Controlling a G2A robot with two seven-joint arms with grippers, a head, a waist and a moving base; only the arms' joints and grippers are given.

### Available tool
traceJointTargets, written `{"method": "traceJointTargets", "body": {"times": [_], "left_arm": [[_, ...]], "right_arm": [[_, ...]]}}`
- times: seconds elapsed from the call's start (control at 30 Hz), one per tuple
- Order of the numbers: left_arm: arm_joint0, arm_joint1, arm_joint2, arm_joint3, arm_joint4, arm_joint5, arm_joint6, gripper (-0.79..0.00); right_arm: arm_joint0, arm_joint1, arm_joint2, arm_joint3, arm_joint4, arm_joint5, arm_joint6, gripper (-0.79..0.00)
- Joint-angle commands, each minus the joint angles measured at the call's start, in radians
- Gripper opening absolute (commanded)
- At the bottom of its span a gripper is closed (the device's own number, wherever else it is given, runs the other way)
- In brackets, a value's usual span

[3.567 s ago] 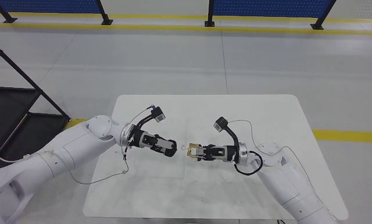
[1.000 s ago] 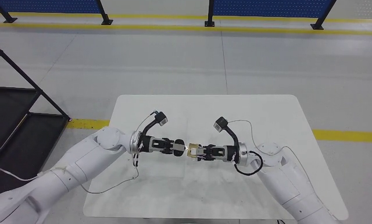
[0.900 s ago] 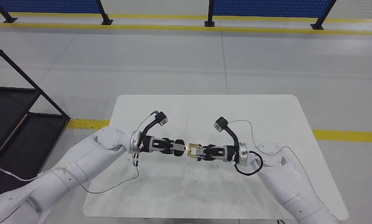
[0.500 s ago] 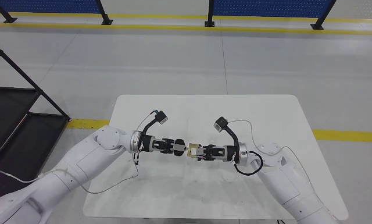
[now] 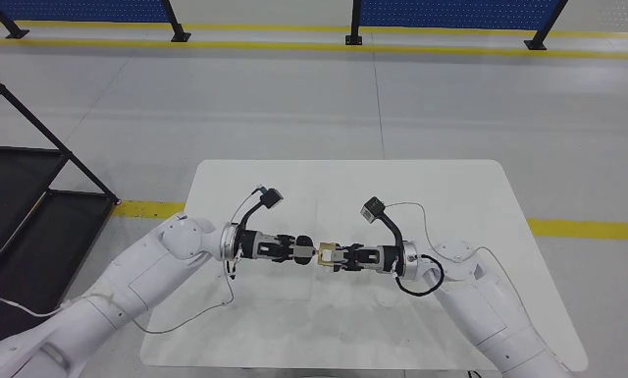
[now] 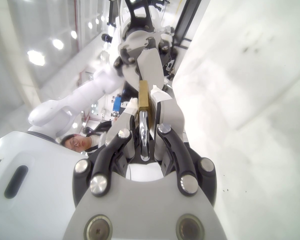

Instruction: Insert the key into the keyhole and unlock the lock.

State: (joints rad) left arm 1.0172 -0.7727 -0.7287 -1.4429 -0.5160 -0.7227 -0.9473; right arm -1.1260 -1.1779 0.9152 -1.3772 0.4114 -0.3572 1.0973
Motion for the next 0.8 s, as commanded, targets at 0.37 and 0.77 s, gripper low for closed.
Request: {"method": "traceJointTargets", "body": {"times": [0.37, 0.77], "left_arm": [[0.069, 0.002, -0.072, -0.05, 0.214, -0.075, 0.132, -0.785], [0.143, 0.005, -0.165, -0.126, 0.567, -0.129, 0.342, -0.785]], "right_arm": [[0.0, 0.0, 0.0, 0.0, 0.0, 0.0, 0.0, -0.785], [0.0, 0.0, 0.0, 0.0, 0.0, 0.0, 0.0, -0.785]]}}
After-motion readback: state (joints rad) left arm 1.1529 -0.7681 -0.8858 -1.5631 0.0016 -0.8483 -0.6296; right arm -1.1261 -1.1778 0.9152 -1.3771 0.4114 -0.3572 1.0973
